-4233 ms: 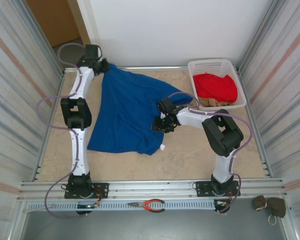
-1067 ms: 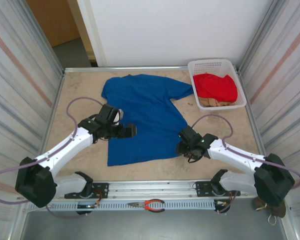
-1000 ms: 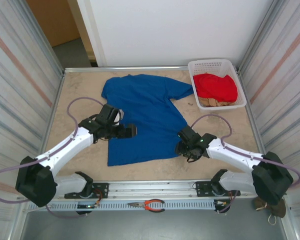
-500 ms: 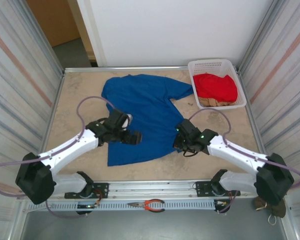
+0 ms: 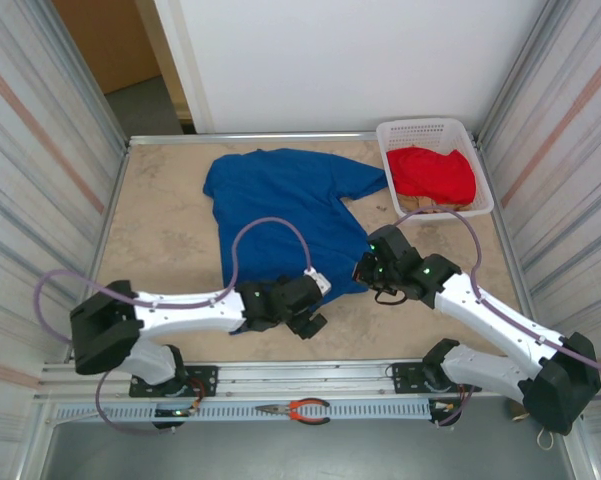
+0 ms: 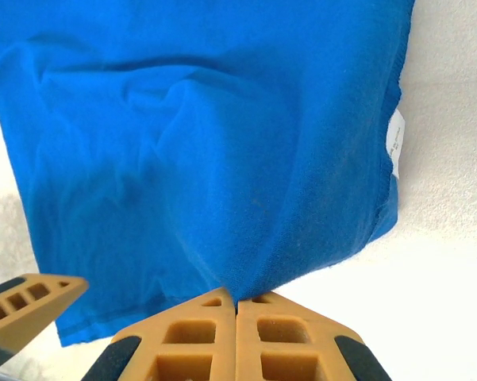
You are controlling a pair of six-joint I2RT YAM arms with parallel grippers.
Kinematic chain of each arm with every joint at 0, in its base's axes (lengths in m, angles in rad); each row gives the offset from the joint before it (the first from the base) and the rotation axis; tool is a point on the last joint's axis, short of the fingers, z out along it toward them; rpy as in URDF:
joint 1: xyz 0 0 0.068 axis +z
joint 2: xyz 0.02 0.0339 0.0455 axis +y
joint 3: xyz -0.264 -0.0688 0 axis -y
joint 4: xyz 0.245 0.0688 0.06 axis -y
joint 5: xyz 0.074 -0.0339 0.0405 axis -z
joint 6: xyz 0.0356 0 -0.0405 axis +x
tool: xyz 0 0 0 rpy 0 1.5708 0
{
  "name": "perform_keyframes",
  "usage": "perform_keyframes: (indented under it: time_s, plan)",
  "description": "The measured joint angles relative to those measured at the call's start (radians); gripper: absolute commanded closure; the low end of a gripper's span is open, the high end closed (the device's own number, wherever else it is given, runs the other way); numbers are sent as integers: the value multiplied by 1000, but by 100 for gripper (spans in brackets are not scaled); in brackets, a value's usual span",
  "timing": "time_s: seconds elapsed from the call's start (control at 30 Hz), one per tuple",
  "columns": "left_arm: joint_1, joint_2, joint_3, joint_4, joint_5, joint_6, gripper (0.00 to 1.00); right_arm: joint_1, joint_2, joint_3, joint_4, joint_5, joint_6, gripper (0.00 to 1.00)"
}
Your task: Fold the inside-out t-shirt
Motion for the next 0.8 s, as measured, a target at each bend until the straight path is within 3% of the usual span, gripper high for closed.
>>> perform_keyframes:
  time_s: [0.03, 0.1, 0.2, 0.33, 0.5, 0.8]
  plan:
    - [0, 17, 3, 7, -11, 1, 1, 0, 0, 0, -2, 0, -1, 97]
    - [1, 42, 8, 9, -35, -1, 1, 0, 0, -1, -9, 1, -3, 73]
    - [26, 37, 11, -20, -45, -42, 1, 0, -5, -20, -26, 24, -17, 56]
    - [166, -7, -3, -110, -12, -166, 1, 0, -19, -77, -66, 61, -24, 52]
    - [401, -129, -171, -127, 108, -290, 1, 13, -39, -122, -84, 76, -21, 49]
    - [659, -169, -243, -118, 288, -342, 1, 145, 96, -110, -45, 90, -17, 50]
